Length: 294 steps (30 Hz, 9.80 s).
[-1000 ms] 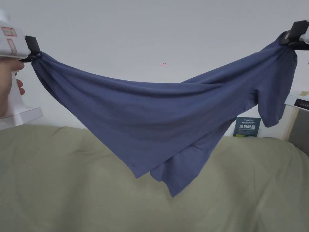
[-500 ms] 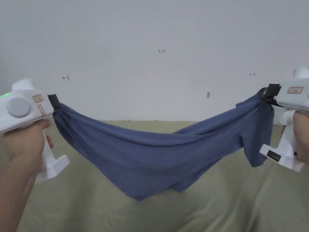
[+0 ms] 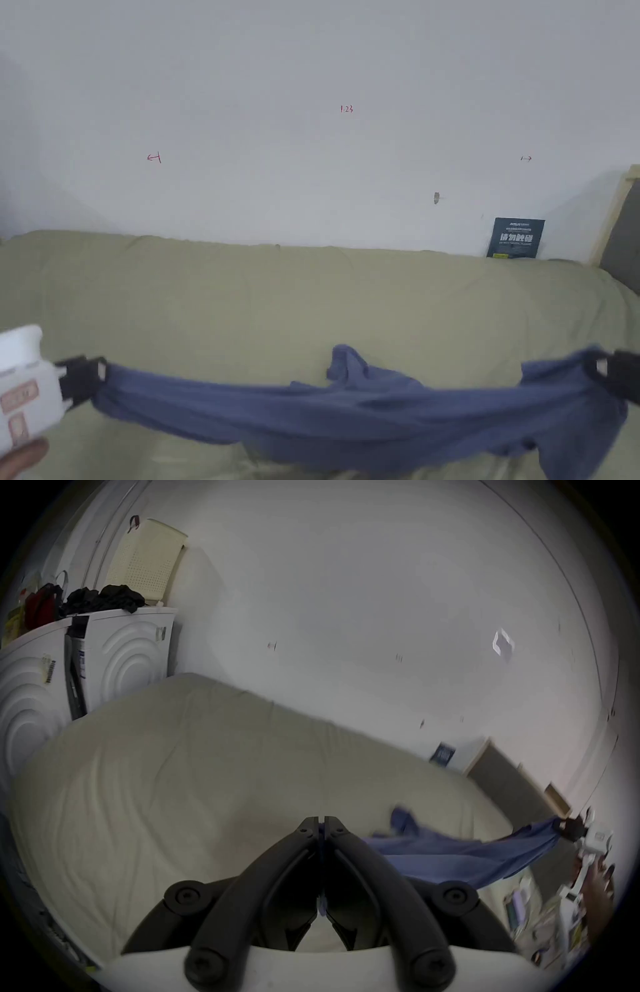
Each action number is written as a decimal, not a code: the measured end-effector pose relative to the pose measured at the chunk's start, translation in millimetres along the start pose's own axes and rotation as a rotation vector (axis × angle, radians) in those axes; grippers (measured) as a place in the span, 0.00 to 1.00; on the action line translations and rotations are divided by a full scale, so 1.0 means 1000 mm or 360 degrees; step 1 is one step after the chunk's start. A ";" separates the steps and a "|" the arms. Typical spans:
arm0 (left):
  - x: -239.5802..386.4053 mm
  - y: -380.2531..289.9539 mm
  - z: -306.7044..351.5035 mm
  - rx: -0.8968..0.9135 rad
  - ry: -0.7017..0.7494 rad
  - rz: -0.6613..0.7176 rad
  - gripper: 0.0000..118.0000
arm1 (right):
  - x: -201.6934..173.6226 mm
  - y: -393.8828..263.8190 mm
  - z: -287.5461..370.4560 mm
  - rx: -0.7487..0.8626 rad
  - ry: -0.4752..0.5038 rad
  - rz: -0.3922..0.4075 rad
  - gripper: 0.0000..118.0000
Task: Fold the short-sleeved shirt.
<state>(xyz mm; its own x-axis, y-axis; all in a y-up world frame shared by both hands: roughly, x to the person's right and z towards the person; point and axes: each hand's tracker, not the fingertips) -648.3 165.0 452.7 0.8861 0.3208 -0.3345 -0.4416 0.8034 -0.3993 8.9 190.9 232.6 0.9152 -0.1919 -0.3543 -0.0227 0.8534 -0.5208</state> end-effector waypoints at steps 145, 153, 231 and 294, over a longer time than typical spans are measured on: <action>0.175 0.346 -0.057 0.0593 0.0165 -0.0253 0.00 | -0.118 0.390 -0.047 0.0805 -0.0021 0.0283 0.01; 0.120 0.256 -0.154 0.0509 0.0146 -0.0082 0.00 | -0.095 0.278 -0.109 0.0768 -0.0006 0.0152 0.01; 0.003 -0.199 0.026 -0.0603 0.0106 -0.0454 0.00 | -0.076 -0.219 0.089 -0.0531 -0.0264 0.0143 0.73; 0.061 -0.153 0.124 0.0398 0.0120 -0.0578 0.75 | -0.105 -0.176 0.121 0.0369 -0.0003 0.0142 1.00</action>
<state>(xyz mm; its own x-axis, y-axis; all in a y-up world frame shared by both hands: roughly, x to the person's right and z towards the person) -508.9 123.7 599.4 0.9606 -0.0344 -0.2758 -0.0480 0.9568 -0.2866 -34.3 119.5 455.1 0.9145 -0.1101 -0.3894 -0.0107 0.9554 -0.2952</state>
